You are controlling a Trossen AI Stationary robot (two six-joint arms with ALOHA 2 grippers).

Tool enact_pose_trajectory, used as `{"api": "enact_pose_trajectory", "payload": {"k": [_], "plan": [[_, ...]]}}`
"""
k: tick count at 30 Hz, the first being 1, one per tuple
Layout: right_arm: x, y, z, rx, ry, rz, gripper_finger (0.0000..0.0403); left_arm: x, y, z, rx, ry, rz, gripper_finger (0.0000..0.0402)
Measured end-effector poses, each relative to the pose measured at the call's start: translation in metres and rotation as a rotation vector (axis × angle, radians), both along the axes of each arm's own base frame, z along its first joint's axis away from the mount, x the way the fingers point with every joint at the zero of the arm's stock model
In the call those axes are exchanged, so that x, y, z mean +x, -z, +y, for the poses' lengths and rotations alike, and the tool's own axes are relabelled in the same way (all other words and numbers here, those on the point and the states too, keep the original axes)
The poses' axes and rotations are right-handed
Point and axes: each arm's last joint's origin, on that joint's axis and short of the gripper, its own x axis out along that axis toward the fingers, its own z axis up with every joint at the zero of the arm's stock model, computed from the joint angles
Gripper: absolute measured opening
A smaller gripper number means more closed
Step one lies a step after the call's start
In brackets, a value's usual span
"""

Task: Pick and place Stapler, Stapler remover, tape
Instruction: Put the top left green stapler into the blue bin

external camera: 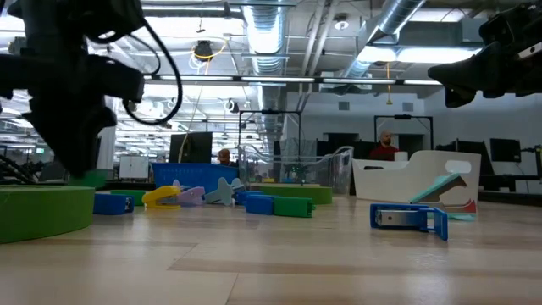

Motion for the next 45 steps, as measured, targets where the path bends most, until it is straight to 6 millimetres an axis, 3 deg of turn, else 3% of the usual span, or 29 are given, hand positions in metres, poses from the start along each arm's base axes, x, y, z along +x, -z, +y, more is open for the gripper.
{"api": "enact_pose_trajectory", "payload": {"k": [17,30,45], "plan": [[0.0,0.0,0.0,0.0,0.0,0.0,0.0001,0.031,-0.038,0.017,-0.037,-0.112,-0.158,0.0092],[0.0,0.0,0.0,0.0,0.0,0.0,0.0001,0.043,-0.055,0.065,-0.026,-0.322,-0.311,0.0092],[0.0,0.0,0.0,0.0,0.0,0.0,0.0001,0.025,-0.081,0.124,0.122,-0.502,-0.465,0.0092]]}}
